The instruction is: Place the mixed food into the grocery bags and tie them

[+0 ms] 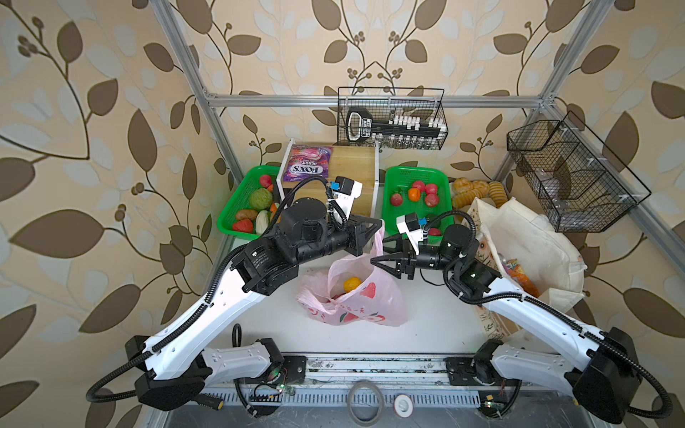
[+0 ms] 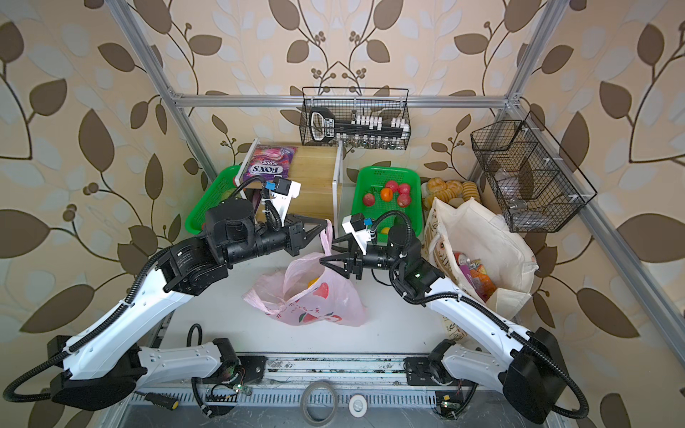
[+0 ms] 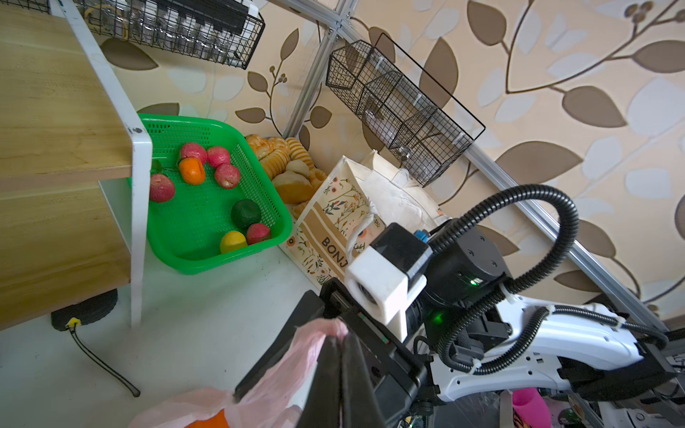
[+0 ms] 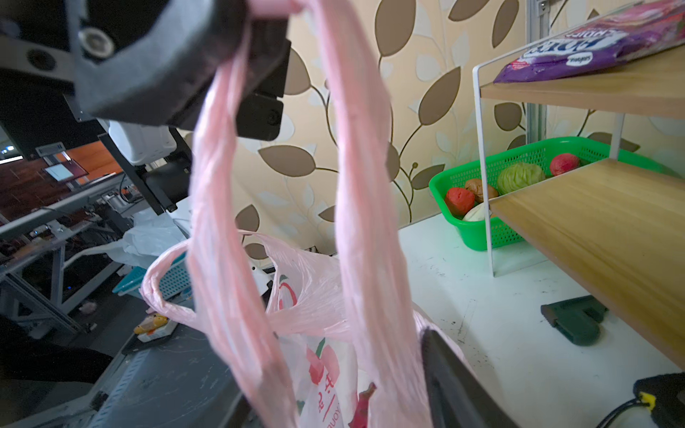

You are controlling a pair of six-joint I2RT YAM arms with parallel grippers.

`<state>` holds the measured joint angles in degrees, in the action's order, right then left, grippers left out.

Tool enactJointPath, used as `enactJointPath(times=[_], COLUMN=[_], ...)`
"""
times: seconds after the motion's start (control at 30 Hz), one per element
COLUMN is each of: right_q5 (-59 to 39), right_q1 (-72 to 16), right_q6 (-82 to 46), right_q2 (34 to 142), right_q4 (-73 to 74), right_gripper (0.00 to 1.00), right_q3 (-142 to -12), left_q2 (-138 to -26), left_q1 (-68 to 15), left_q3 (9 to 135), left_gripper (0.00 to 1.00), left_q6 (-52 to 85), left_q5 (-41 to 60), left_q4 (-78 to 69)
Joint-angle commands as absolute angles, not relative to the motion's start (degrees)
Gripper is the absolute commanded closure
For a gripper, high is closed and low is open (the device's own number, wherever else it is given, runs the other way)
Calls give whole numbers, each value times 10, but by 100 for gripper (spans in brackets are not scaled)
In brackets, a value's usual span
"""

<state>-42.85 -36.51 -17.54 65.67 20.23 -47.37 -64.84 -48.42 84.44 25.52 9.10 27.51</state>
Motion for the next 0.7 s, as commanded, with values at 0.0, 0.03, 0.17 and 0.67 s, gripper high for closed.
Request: enactJointPath(times=[0.0, 0.03, 0.17, 0.67], right_q5=[-453, -460, -495, -425], right_q1=[-358, -355, -344, -333], right_q6=[-142, -139, -140, -199], right_q2=[672, 677, 692, 664], right_q4=[214, 211, 205, 185], right_gripper=[36, 35, 44, 98], right_q3=[-502, -506, -517, -494], left_q2=[-642, -642, -642, -638], left_q1=[-485, -484, -479, -455], left_q3=[848, 848, 846, 859], left_gripper=[100, 100, 100, 49], left_q6=[254, 254, 253, 209], left_q5=[119, 121, 123, 98], left_q4=[240, 241, 247, 314])
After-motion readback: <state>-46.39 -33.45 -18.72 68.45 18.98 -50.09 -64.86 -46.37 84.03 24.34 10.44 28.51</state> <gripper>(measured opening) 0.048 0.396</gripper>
